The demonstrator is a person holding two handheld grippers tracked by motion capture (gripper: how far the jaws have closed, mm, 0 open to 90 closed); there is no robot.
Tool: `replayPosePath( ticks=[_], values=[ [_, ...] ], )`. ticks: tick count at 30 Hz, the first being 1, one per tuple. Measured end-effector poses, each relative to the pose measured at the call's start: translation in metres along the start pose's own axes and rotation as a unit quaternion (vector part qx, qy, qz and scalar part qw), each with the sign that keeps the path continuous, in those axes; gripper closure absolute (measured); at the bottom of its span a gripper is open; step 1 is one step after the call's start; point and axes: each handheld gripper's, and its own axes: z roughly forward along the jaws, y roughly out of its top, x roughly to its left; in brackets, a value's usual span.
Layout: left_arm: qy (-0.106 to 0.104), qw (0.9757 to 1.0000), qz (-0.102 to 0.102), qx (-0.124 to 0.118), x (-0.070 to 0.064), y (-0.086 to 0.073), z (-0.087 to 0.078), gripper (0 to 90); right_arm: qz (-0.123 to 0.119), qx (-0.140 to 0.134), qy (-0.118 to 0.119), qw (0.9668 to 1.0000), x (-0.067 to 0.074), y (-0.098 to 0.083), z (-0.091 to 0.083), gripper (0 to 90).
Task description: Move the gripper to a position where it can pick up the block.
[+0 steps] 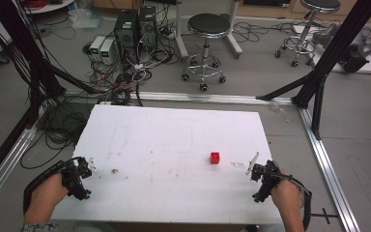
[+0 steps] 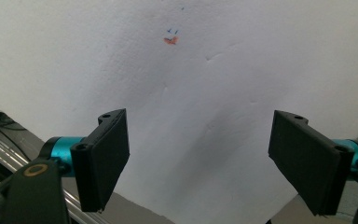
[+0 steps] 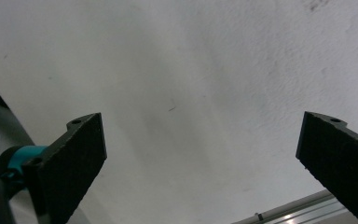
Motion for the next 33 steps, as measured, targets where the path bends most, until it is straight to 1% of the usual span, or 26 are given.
replayPosePath(
  ticks=[1,2,3,4,5,6,7,9,10,11,16,18,19,20,21,22,23,24,25,27,30,31,32,33],
  values=[
    [0.001,1.0000,-0.001,-0.002,0.000,-0.001,0.000,20.6,0.001,-0.005,0.000,1.0000,-0.004,0.001,-0.001,0.7],
    [0.001,1.0000,-0.001,-0.002,0.000,-0.001,0.000,20.6,0.001,-0.005,0.000,1.0000,-0.004,0.001,-0.001,0.7],
    [0.000,1.0000,-0.001,-0.004,0.001,-0.001,-0.001,20.6,0.001,-0.008,-0.001,1.0000,-0.008,0.001,-0.003,0.7],
    [0.000,1.0000,-0.001,-0.004,0.001,-0.001,-0.001,20.6,0.001,-0.008,-0.001,1.0000,-0.008,0.001,-0.003,0.7],
    [0.002,1.0000,-0.003,-0.005,0.001,-0.002,-0.001,20.6,0.002,-0.010,-0.001,0.9999,-0.013,0.002,-0.004,0.7],
    [0.002,1.0000,-0.003,-0.005,0.001,-0.002,-0.001,20.6,0.002,-0.010,-0.001,0.9999,-0.013,0.002,-0.004,0.7],
    [0.002,1.0000,-0.004,-0.005,0.002,-0.002,-0.001,20.6,0.003,-0.012,-0.001,0.9999,-0.019,0.002,-0.005,0.7],
    [0.003,0.9999,-0.007,-0.008,0.002,-0.003,-0.001,20.6,0.002,-0.013,-0.001,0.9999,-0.025,0.003,-0.006,0.7],
    [0.003,0.9999,-0.008,-0.009,0.002,-0.003,-0.002,20.6,0.002,-0.013,-0.001,0.9999,-0.025,0.003,-0.006,0.7],
    [0.003,0.9999,-0.009,-0.012,0.002,-0.004,-0.001,20.6,0.002,-0.013,-0.002,0.9999,-0.030,0.004,-0.008,0.7],
    [0.002,0.9999,-0.009,-0.013,0.003,-0.004,-0.001,20.6,-0.012,-0.004,-0.007,0.9999,-0.044,0.012,-0.013,0.7],
    [0.002,0.9999,-0.009,-0.012,0.003,-0.004,-0.001,20.6,-0.013,-0.004,-0.007,0.9999,-0.046,0.015,-0.014,0.7],
    [0.002,0.9999,-0.007,-0.013,0.003,-0.004,0.000,20.6,-0.025,0.001,-0.012,0.9996,-0.052,0.020,-0.018,0.7],
    [0.002,0.9999,-0.007,-0.013,0.003,-0.004,0.000,20.6,-0.025,0.001,-0.012,0.9996,-0.052,0.020,-0.018,0.7],
    [0.001,0.9999,-0.009,-0.014,0.003,-0.004,0.000,20.6,-0.035,0.009,-0.017,0.9992,-0.057,0.025,-0.021,0.8],
    [0.000,0.9999,-0.008,-0.013,0.004,-0.004,0.000,20.6,-0.035,0.009,-0.017,0.9992,-0.057,0.025,-0.021,0.8],
    [0.000,0.9999,-0.008,-0.013,0.004,-0.005,0.000,20.7,-0.053,0.018,-0.023,0.9982,-0.062,0.031,-0.025,0.7],
    [0.000,0.9999,-0.008,-0.013,0.004,-0.005,0.000,20.6,-0.053,0.018,-0.023,0.9982,-0.062,0.031,-0.025,0.7],
    [0.000,0.9999,-0.009,-0.013,0.004,-0.005,0.001,20.6,-0.065,0.024,-0.028,0.9972,-0.066,0.037,-0.030,0.8],
    [0.000,0.9999,-0.009,-0.013,0.004,-0.005,0.001,20.7,-0.077,0.021,-0.030,0.9964,-0.070,0.043,-0.034,0.8],
    [0.002,0.9999,-0.011,-0.013,0.005,-0.005,0.000,20.7,-0.084,0.019,-0.031,0.9958,-0.072,0.048,-0.038,0.7],
    [0.001,0.9999,-0.010,-0.012,0.005,-0.005,0.000,20.7,-0.094,0.016,-0.036,0.9948,-0.075,0.053,-0.042,0.8],
    [0.001,0.9999,-0.010,-0.012,0.005,-0.005,0.000,20.7,-0.094,0.016,-0.036,0.9948,-0.075,0.053,-0.042,0.8],
    [0.002,0.9998,-0.012,-0.014,0.005,-0.005,0.000,20.7,-0.100,0.007,-0.036,0.9943,-0.077,0.058,-0.045,0.8]
  ],
)
